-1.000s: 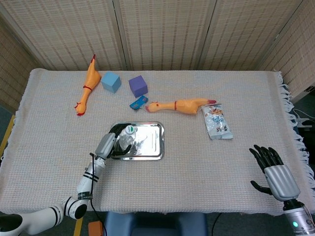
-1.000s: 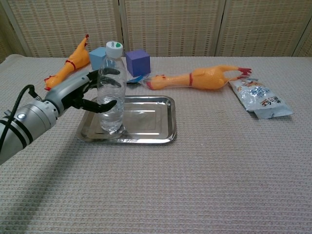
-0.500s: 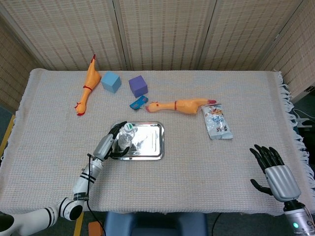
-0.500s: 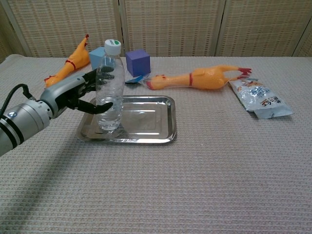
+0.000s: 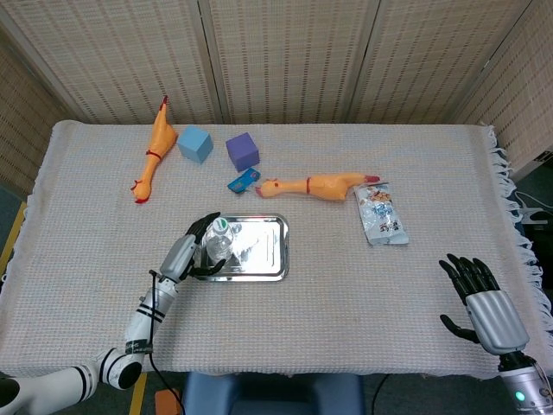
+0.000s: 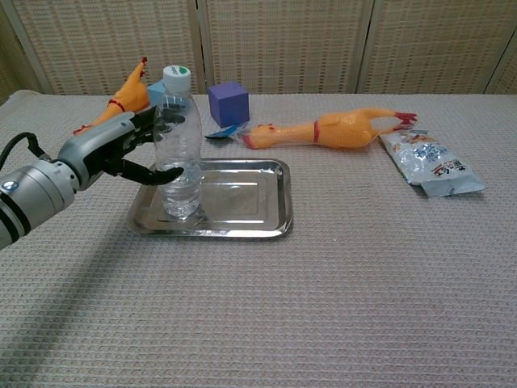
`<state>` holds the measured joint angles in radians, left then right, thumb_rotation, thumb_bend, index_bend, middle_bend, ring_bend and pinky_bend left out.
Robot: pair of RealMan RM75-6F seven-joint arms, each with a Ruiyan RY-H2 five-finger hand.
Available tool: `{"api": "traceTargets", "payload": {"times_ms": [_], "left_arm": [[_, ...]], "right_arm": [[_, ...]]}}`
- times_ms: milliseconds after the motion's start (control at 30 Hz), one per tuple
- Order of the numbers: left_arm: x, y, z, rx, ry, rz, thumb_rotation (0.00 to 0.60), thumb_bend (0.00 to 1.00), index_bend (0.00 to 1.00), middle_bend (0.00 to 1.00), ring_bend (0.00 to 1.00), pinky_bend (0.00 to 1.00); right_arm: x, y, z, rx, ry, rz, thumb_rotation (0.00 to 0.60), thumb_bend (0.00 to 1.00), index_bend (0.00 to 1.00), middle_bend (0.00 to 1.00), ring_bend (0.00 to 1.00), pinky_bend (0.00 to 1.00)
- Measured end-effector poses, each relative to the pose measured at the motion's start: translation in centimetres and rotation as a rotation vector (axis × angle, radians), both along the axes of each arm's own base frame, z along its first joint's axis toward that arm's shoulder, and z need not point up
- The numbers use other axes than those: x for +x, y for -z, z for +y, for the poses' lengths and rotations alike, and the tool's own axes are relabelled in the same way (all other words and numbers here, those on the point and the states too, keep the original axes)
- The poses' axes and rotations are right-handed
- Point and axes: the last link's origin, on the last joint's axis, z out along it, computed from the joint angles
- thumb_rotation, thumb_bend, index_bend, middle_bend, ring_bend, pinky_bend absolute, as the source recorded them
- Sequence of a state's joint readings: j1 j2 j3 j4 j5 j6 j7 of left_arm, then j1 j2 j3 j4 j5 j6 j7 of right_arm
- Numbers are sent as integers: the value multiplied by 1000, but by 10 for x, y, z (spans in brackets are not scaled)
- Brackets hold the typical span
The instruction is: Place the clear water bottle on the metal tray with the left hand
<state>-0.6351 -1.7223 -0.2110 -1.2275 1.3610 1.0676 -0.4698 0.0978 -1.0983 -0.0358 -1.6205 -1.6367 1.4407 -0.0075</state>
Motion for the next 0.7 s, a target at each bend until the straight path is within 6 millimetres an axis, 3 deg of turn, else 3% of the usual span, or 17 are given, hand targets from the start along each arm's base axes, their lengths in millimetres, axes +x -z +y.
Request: {"api": "traceTargets", "payload": {"times_ms": [167, 433, 567, 700], "left_arm": [[-17, -11, -1, 20, 13, 112, 600, 319, 0, 0, 0, 0], [-70, -54, -18, 149, -17, 284, 600, 341, 0, 0, 0, 0], [-104, -85, -45, 227, -34, 393, 600, 361, 0, 0, 0, 0], [-133, -116, -92, 299, -53, 524, 600, 364, 0, 0, 0, 0]], "right_arm": [[1, 0, 2, 1, -6, 1, 600, 179, 0, 0, 0, 0], [1, 0, 2, -5, -8, 3, 600, 178, 0, 0, 0, 0], [3, 0, 1, -38, -22, 5, 600, 178, 0, 0, 0, 0], [1, 2, -1, -67, -13, 16, 600, 179, 0, 0, 0, 0]]}}
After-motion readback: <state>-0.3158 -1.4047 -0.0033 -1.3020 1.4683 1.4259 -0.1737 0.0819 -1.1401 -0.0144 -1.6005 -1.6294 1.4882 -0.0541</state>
